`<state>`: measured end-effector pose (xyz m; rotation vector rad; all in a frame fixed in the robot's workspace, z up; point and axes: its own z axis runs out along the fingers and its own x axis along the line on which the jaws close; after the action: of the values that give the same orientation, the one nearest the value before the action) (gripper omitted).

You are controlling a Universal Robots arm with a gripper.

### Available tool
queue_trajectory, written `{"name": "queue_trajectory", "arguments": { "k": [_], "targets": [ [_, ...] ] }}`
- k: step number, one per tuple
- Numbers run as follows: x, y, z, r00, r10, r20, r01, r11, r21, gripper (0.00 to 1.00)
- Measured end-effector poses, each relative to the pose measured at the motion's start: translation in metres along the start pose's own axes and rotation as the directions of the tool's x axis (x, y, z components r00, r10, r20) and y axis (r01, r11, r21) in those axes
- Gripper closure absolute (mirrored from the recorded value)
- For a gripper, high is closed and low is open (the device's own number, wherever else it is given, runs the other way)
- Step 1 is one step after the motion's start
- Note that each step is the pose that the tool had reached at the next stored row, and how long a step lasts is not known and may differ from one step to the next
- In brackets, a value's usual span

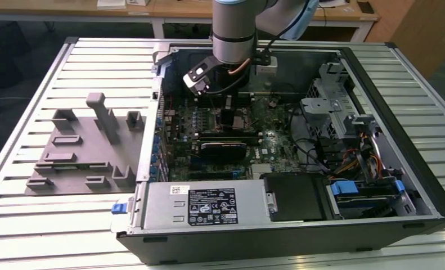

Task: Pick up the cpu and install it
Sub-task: 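Place the cpu into insertion slot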

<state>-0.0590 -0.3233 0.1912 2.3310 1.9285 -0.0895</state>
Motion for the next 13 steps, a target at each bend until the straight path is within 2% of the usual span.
{"name": "queue_trajectory", "arguments": {
  "k": [13],
  "targets": [
    [0.0000, 0.0000, 0.0002, 1.0000, 0.000, -0.0001, 0.000, 1.0000, -0.0001, 0.41]
  ]
}}
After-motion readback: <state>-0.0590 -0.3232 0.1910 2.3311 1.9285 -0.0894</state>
